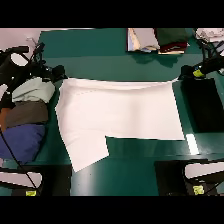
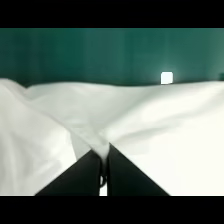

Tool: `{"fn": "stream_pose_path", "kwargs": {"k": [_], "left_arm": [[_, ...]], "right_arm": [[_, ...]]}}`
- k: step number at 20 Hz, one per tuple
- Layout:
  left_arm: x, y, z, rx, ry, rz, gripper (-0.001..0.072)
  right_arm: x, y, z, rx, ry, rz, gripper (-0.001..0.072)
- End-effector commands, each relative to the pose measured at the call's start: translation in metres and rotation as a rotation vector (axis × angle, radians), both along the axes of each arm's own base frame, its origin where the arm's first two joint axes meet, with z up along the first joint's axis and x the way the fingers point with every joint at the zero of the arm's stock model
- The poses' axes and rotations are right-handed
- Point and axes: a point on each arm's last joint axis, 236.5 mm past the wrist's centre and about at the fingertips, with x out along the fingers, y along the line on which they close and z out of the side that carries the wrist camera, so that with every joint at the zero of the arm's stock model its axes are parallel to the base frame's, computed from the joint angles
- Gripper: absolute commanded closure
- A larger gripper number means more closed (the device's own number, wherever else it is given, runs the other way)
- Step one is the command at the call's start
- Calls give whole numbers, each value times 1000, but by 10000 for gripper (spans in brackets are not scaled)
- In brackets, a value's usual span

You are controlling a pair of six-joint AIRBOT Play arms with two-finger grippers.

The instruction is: Fold the shirts.

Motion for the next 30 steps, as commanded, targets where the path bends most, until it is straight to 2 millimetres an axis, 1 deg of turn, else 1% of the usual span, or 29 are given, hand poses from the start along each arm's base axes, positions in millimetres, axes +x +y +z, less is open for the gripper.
{"fn": "stream_pose_path", "kwargs": {"k": [1, 2, 3, 4, 6, 9, 10, 11, 12, 13, 15, 16, 17, 18, 19, 20, 22, 24, 25, 27, 28, 30], "left_arm": [[-26, 12, -28, 68, 124, -66, 681], [-40, 18, -36, 116, 175, -100, 681], [-49, 24, -42, 151, 209, -120, 680], [-55, 25, -46, 164, 228, -143, 680], [-58, 24, -50, 162, 241, -145, 680], [-61, 19, -50, 147, 251, -151, 676], [-64, 19, -50, 149, 266, -151, 470], [-68, 21, -52, 153, 289, -138, 200], [-72, 26, -53, 166, 311, -124, 211], [-75, 29, -51, 175, 323, -111, 208], [-80, 31, -33, 192, 298, -115, 208], [-87, 33, -22, 204, 288, -117, 208], [-99, 35, -12, 216, 278, -117, 208], [-116, 40, -10, 233, 286, -103, 208], [-141, 44, -12, 253, 309, -96, 208], [-168, 46, -20, 258, 341, -85, 208], [-226, 42, -41, 237, 413, -70, 208], [-280, 29, -64, 176, 478, -69, 208], [-300, 19, -73, 130, 503, -70, 208], [-331, -2, -87, 32, 560, -70, 208], [-343, -9, -95, -3, 598, -71, 208], [-353, -19, -106, -54, 628, -54, 208]], "right_arm": [[2, 8, -4, -15, 5, 24, 697], [-7, 4, -9, -41, 22, 23, 697], [-17, -1, -16, -68, 43, 23, 698], [-29, -5, -25, -93, 72, 24, 697], [-48, -6, -41, -104, 116, 24, 697], [-65, 1, -61, -84, 154, 17, 696], [-68, 3, -65, -75, 166, 17, 695], [-70, 5, -66, -65, 172, 17, 646], [-70, 7, -65, -56, 173, 17, 415], [-71, 8, -63, -53, 176, 20, 266], [-76, 10, -52, -50, 182, 34, 262], [-81, 11, -43, -51, 181, 41, 262], [-86, 13, -33, -54, 173, 47, 262], [-91, 14, -23, -59, 155, 48, 262], [-96, 15, -12, -68, 125, 45, 263], [-101, 16, -3, -74, 100, 43, 262], [-105, 18, 12, -90, 24, 28, 263], [-108, 18, 25, -108, -39, 13, 263], [-109, 18, 30, -112, -56, 11, 263], [-111, 19, 39, -118, -80, 11, 263], [-112, 19, 43, -121, -91, 10, 263], [-114, 19, 48, -125, -105, 9, 263]]}}
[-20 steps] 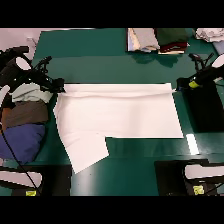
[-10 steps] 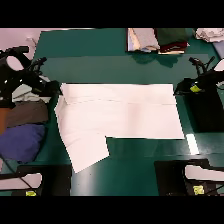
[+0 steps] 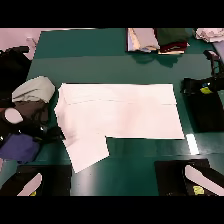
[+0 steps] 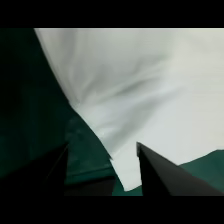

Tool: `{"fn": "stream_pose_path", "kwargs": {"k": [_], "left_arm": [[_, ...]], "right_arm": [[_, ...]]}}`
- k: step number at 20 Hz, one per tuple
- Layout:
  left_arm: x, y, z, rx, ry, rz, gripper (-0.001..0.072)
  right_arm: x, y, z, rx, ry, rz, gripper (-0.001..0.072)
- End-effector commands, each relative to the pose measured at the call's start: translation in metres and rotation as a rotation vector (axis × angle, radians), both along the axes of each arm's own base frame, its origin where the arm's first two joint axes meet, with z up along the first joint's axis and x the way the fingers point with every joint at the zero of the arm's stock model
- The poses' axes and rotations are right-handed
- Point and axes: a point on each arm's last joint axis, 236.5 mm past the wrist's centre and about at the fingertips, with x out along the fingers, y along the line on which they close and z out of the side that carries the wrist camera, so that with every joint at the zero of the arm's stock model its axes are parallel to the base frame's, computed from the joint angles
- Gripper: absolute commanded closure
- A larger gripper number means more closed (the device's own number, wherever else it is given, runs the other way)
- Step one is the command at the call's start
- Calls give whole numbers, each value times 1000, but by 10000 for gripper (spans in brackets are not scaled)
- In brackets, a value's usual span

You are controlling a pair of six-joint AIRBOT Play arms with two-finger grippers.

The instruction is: Fold the shirts.

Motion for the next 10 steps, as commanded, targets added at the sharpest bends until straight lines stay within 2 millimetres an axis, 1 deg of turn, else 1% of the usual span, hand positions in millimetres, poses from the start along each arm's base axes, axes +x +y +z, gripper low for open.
{"fn": "stream_pose_path", "kwargs": {"k": [1, 4, 7, 8, 9, 10], "left_arm": [[-30, -26, -20, -114, 58, 58, 208], [-28, -37, -24, -171, 39, 86, 208], [-14, -38, -23, -179, -11, 114, 212], [-9, -40, -21, -185, -26, 123, 386], [-6, -39, -19, -186, -37, 122, 625], [-4, -40, -15, -189, -49, 102, 680]], "right_arm": [[-3, 1, 12, -10, -40, -1, 263], [-5, 2, 12, -5, -31, -2, 263], [-6, 2, 11, 0, -24, -10, 263], [-9, 3, 10, 2, -14, -7, 265], [-14, 3, 8, 2, 9, -2, 287], [-21, 2, 4, -1, 43, 3, 336]]}}
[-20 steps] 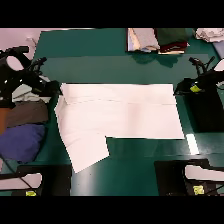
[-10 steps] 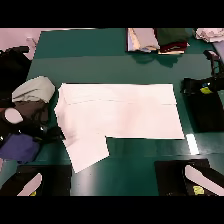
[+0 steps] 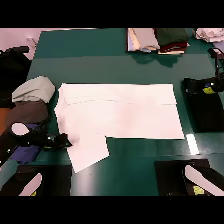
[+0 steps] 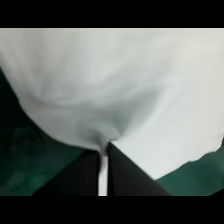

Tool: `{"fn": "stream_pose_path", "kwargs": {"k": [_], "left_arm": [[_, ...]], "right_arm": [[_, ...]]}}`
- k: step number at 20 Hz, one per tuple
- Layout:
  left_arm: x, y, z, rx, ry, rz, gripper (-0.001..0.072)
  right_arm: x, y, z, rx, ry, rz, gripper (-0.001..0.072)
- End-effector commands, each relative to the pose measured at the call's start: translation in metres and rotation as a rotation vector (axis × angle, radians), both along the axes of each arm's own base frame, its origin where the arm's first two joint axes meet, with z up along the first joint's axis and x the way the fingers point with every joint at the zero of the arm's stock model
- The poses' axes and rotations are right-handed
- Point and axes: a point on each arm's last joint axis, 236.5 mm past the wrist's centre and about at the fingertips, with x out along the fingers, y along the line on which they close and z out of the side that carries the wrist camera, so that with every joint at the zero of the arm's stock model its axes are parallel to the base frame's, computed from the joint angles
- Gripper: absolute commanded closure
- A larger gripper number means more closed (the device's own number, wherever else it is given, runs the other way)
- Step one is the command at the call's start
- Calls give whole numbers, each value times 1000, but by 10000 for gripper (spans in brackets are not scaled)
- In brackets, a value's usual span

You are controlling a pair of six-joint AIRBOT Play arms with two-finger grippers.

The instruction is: Fold the shirts.

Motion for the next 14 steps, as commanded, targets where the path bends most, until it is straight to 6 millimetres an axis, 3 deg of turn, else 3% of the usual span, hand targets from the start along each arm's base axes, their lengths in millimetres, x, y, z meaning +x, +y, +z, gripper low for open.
{"fn": "stream_pose_path", "kwargs": {"k": [1, 3, 5, 6, 7, 9, 11, 13, 14], "left_arm": [[10, -5, 9, -23, -45, -12, 681], [15, -3, 19, -17, -69, -41, 682], [26, -1, 29, -2, -112, -60, 682], [32, 1, 33, 5, -132, -66, 682], [35, 1, 36, 6, -144, -65, 682], [41, 1, 40, 9, -163, -61, 682], [43, 2, 40, 12, -170, -56, 682], [46, 3, 40, 16, -180, -49, 682], [49, 4, 40, 20, -191, -41, 681]], "right_arm": [[-21, -2, -11, 7, 85, -1, 337], [-53, -15, -39, 13, 188, -46, 337], [-101, -39, -80, 22, 335, -144, 319], [-122, -47, -97, 49, 391, -205, 226], [-142, -50, -114, 94, 447, -264, 90], [-173, -45, -143, 194, 550, -355, 90], [-187, -34, -163, 276, 615, -396, 176], [-185, -25, -170, 319, 622, -402, 201], [-171, -10, -178, 362, 606, -375, 202]]}}
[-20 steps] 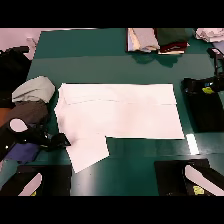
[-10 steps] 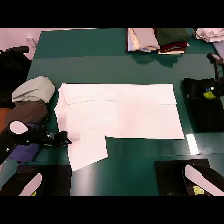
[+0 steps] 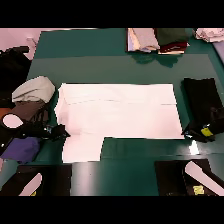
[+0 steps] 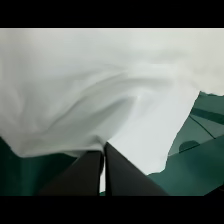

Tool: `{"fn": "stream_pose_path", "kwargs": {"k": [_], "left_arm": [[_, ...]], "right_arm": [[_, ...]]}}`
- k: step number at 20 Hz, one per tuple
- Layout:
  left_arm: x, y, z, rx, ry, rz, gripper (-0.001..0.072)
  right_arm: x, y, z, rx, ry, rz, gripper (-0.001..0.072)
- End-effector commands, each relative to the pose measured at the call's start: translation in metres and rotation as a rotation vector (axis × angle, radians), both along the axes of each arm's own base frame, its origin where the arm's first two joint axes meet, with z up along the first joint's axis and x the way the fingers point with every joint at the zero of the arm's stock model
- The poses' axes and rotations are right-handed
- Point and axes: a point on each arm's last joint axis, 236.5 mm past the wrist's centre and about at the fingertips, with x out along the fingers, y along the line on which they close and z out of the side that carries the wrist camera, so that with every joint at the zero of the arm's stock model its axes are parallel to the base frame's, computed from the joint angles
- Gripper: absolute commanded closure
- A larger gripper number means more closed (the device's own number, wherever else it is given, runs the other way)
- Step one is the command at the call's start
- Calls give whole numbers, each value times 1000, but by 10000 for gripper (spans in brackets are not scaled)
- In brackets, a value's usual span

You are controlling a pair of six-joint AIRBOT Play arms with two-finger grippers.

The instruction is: Fold the shirts.

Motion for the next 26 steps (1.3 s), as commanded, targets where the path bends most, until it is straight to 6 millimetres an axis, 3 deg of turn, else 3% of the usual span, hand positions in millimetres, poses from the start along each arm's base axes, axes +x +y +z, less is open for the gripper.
{"fn": "stream_pose_path", "kwargs": {"k": [1, 3, 4, 5, 7, 9, 11, 14, 16, 18, 21, 24, 26], "left_arm": [[7, 2, 2, 7, -25, 10, 681], [6, 2, 2, 6, -23, 8, 682], [5, 1, 2, 6, -21, 6, 682], [3, 1, 2, 4, -13, -3, 682], [-2, 3, 5, 20, -7, -45, 684], [-7, 11, 14, 65, -10, -90, 685], [-17, 20, 28, 110, -45, -77, 685], [-56, 16, 53, 97, -34, -92, 685], [-75, 12, 65, 82, -24, -116, 684], [-57, 13, 78, 88, -98, -93, 684], [-3, 18, 94, 112, -255, -55, 685], [46, 24, 90, 137, -285, -49, 684], [85, 29, 81, 151, -290, -45, 683]], "right_arm": [[10, 26, -19, 92, -9, -25, 203], [26, 36, -18, 79, -43, 43, 228], [33, 40, -15, 60, -56, 100, 410], [39, 42, -10, 35, -71, 158, 544], [50, 47, 4, -15, -109, 262, 682], [50, 44, 23, -85, -124, 367, 696], [35, 31, 41, -172, -108, 441, 696], [9, 13, 65, -269, -84, 476, 696], [3, 7, 79, -326, -124, 475, 697], [4, 8, 87, -343, -162, 465, 697], [13, 6, 85, -347, -169, 444, 697], [52, 2, 92, -339, -210, 424, 697], [97, 2, 101, -321, -290, 396, 697]]}}
